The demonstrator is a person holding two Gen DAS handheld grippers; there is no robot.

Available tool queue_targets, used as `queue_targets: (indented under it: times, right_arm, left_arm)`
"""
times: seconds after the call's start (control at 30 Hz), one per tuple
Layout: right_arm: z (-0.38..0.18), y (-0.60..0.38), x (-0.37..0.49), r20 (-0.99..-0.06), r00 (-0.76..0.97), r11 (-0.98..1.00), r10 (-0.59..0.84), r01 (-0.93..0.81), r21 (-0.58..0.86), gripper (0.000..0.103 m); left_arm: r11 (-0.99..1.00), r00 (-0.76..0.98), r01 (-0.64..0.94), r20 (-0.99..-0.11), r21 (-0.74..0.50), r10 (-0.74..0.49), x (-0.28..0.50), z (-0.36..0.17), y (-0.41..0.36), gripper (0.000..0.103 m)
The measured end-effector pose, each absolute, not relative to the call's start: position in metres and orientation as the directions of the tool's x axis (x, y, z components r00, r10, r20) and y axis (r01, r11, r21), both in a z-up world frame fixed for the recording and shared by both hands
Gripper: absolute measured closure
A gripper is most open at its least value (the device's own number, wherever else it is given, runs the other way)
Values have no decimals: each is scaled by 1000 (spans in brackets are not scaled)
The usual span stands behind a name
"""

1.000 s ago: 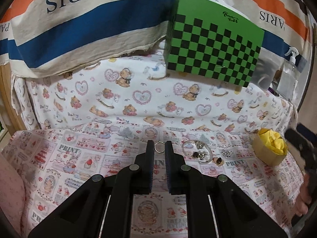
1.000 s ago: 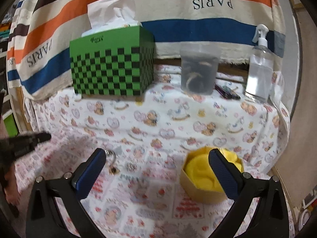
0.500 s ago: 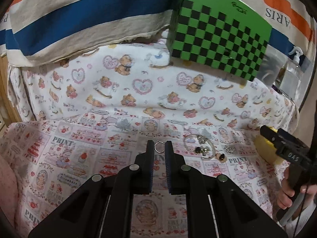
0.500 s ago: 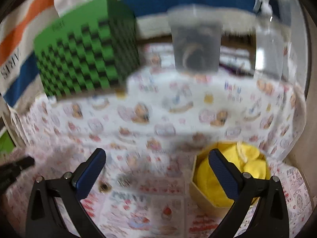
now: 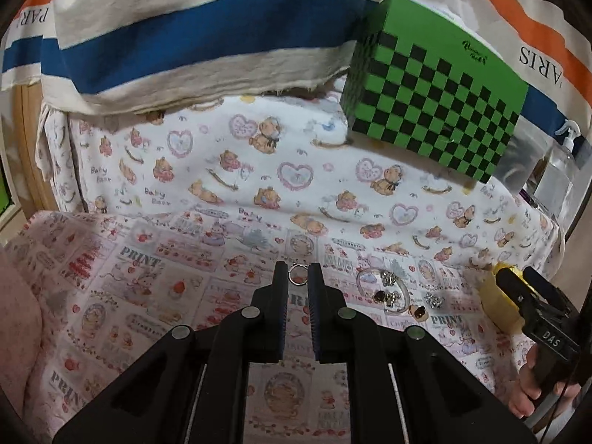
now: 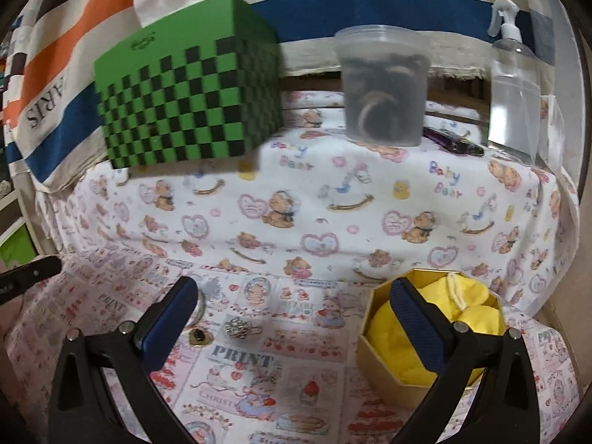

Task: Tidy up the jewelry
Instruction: 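Lift the silver ring with the left tool and hold it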

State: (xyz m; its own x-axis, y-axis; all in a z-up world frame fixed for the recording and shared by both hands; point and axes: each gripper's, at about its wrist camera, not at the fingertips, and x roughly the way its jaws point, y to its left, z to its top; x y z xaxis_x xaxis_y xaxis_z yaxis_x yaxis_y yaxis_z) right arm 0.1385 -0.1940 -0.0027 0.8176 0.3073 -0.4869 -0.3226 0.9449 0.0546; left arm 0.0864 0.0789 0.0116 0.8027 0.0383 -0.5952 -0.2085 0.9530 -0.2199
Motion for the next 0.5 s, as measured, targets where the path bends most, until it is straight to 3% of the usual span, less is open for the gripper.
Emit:
queue_targets:
  times: [0.1, 0.23, 0.5]
  right_arm:
    - [-4, -193, 143, -500, 790, 928, 355, -363, 86, 0]
    - [0, -201, 140, -470, 812, 936, 345, -337, 106, 0]
    - [1, -211, 140, -461, 817, 938, 346, -305, 163, 0]
  left_arm:
    - [960, 794, -218, -604, -177, 69, 92, 6, 75, 94]
    - [958, 781, -187, -624, -218, 11, 94, 2, 74, 94]
    - [960, 819, -201, -570, -195, 56, 86, 10, 77, 94]
